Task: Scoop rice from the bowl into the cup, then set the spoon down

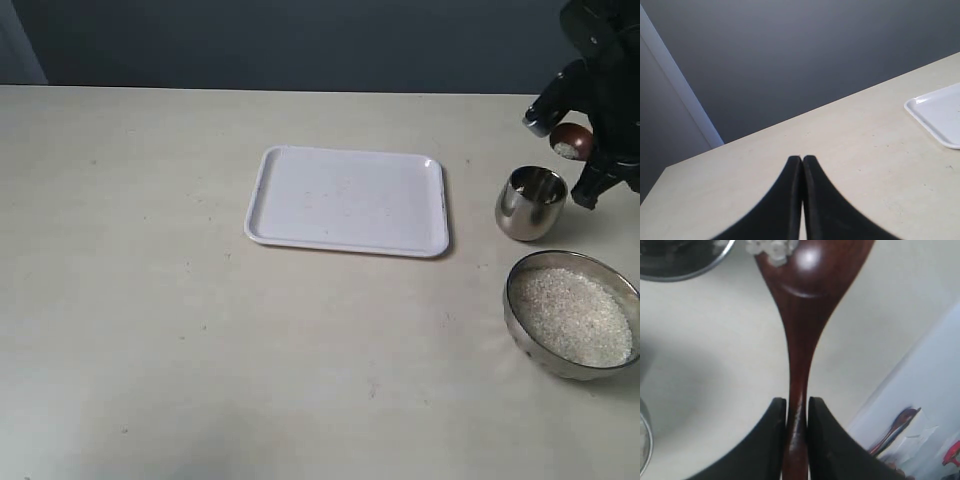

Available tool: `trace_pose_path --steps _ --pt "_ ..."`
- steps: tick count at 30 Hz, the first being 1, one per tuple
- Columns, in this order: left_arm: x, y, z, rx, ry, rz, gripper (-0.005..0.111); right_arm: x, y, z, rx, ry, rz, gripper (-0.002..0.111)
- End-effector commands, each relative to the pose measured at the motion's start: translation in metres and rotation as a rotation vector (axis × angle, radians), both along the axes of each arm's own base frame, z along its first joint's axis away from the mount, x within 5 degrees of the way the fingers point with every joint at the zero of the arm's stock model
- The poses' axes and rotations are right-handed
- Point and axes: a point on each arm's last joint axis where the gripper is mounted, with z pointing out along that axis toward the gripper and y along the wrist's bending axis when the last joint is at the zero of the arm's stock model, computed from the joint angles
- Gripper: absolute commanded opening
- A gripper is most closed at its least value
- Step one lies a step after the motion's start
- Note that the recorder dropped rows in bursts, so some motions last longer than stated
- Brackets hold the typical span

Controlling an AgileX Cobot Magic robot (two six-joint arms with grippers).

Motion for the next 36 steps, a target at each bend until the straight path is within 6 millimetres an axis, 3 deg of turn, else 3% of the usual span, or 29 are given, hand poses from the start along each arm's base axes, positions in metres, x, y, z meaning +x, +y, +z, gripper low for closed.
trace_pose_path --steps 1,20,30,36 --pt "-0.001 0.0 0.002 -0.012 -0.015 -0.004 0.0 0.0 0.011 0.004 -0.019 -0.03 0.037 -0.001" --pt "-0.001 0.0 0.002 -0.012 -0.015 -0.004 0.0 0.002 0.015 0.007 -0.08 -0.096 0.041 -0.001" --pt "-0.001 0.0 0.002 -0.012 -0.015 -0.004 0.0 0.001 0.027 0.01 -0.114 -0.14 0.075 -0.001" --pt "-0.001 0.0 0.002 -0.012 -0.015 -0.004 0.0 -0.005 0.021 0.006 -0.161 -0.143 0.08 -0.001"
